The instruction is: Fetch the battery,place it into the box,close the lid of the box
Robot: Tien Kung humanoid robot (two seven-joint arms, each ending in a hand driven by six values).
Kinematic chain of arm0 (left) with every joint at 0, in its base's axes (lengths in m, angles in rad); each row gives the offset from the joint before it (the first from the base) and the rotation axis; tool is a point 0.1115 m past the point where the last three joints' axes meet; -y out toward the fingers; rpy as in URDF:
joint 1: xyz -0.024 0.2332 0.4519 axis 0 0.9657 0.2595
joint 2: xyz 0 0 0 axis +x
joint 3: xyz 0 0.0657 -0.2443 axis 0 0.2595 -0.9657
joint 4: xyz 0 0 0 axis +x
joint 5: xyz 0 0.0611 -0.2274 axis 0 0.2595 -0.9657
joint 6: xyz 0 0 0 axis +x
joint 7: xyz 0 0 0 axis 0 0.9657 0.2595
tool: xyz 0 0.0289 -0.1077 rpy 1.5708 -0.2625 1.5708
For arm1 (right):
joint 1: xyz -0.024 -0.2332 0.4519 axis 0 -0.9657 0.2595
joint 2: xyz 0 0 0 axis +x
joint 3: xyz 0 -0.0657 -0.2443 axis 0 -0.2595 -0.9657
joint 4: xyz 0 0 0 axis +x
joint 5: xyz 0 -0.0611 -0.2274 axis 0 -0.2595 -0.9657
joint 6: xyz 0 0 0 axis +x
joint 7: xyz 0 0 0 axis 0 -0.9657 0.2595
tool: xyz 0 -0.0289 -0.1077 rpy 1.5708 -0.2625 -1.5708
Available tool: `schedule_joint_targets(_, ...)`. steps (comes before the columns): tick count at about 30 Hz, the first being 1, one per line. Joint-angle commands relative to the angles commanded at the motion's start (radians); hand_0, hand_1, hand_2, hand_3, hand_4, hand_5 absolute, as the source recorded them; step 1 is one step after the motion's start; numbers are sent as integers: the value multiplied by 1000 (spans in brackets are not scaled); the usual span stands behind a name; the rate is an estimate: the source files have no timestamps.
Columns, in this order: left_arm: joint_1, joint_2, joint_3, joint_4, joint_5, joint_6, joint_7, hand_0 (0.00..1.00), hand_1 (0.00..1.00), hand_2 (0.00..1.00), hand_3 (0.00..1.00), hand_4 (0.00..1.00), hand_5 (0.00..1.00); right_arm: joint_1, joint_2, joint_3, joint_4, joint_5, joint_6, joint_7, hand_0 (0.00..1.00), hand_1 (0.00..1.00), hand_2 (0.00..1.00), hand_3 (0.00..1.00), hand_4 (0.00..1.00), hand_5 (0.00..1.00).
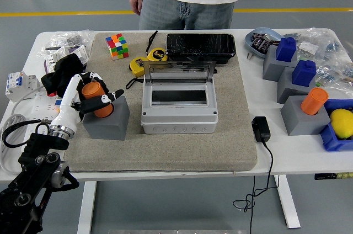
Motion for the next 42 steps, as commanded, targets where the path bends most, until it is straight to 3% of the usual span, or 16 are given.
schedule_joint_targets(12,-25,-9,-18,-29,19,24,-3,42,67,88,73,998,2,2,-1,2,-1,1,0,1,802,747,733,780,998,998)
schedule_joint_targets(17,-41,-10,-28,-52,64,58,0,22,40,71,61,998,2,2,0,4,-1,1,0,2,801,748,733,780,998,998)
schedule_joint_targets(21,-62,3,-26,-64,169,91,-9,22,40,71,61,998,2,5,-1,3,-2,2,0,2,801,748,733,780,998,998)
schedule_joint_targets(25,-92,33,7,-69,326,129,-26,24,19,64,49,998,2,8,-3,7,-2,1,-1,2,801,747,733,780,998,998)
schedule_joint_targets(27,-109,52,35,-90,410,134,-32,24,19,64,49,998,2,10,-4,9,-2,1,-2,2,801,747,733,780,998,998)
schedule_joint_targets(30,-134,84,99,-143,466,134,-59,33,2,50,8,998,50,11,-6,13,-3,-1,-1,2,801,747,733,780,998,998)
schedule_joint_targets(34,-165,102,182,-216,464,137,-66,33,2,50,8,998,50,14,-8,15,-4,-2,0,2,801,747,733,780,998,998)
schedule_joint_targets(35,-170,103,196,-227,466,138,-65,34,2,35,2,998,143,15,-9,15,-3,-2,-1,2,802,748,733,780,998,998)
schedule_joint_targets(37,-188,103,239,-255,434,139,-61,34,2,35,2,998,143,17,-10,14,-3,-1,-1,2,802,748,733,780,998,998)
schedule_joint_targets(42,-241,91,357,-292,256,134,-90,32,2,27,2,998,176,19,-12,15,-4,-2,0,1,802,748,733,780,998,998)
